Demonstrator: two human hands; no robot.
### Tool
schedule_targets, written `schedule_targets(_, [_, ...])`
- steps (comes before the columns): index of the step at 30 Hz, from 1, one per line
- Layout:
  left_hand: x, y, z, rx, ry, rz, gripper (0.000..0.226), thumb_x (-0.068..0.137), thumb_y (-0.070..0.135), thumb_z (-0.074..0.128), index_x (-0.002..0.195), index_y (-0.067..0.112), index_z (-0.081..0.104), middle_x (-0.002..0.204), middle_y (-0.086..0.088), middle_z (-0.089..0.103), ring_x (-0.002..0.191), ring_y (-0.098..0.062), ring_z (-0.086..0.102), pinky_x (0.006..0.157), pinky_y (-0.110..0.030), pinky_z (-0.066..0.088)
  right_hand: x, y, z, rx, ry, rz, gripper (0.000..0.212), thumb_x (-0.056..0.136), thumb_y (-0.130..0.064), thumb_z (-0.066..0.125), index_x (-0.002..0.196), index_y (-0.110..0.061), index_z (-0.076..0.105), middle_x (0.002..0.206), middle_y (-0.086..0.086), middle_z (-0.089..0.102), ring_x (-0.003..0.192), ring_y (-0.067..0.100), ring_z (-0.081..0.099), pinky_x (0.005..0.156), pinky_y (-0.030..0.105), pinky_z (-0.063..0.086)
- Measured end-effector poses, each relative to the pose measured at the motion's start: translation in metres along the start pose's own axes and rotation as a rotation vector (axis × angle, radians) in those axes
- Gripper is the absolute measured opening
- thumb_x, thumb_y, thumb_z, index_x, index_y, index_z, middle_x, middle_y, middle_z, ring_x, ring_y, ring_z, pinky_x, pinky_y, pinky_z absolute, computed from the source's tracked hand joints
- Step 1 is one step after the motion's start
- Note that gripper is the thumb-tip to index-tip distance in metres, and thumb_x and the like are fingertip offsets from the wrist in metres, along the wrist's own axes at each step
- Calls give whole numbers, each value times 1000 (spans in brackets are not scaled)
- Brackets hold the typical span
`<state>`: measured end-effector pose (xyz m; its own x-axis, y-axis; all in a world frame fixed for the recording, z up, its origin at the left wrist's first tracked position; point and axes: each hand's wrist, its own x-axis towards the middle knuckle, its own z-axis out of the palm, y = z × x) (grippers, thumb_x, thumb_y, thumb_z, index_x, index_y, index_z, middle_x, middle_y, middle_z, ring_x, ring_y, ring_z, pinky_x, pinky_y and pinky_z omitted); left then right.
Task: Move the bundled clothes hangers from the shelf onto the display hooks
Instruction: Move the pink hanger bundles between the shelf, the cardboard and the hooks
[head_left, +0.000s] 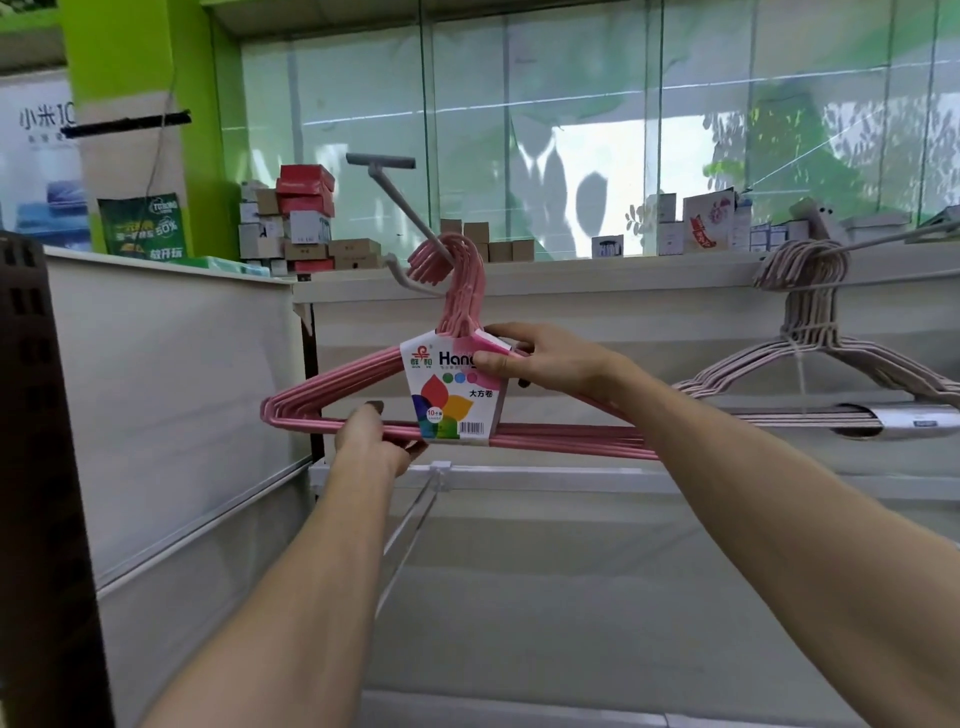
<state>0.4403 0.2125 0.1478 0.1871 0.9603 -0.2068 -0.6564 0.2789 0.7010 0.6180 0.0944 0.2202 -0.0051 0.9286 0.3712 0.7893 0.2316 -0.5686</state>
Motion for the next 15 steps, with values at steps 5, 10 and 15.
schedule_targets(5, [-24,13,-12,220,-60,-5,24,99,14,51,122,5,53,120,-25,60,111,-41,61,102,-60,44,-5,-7,-5,-101,-36,39,69,92,-50,60,151,-21,38,129,1,57,109,12,52,94,27,37])
schedule_targets(10, [-51,32,-34,449,-180,-59,27,101,19,50,120,0,50,127,-29,57,117,-43,59,93,-57,51,-13,-8,-4,-185,75,34,80,89,-60,58,153,-19,34,150,10,46,129,23,51,107,36,39])
schedule_targets(15, [-75,40,-52,698,-271,-16,33,99,20,53,119,-6,56,116,-23,67,100,-37,68,75,-47,59,-35,-16,-3,-171,248,-44,69,94,-58,53,146,-13,46,141,9,55,121,21,55,101,35,44])
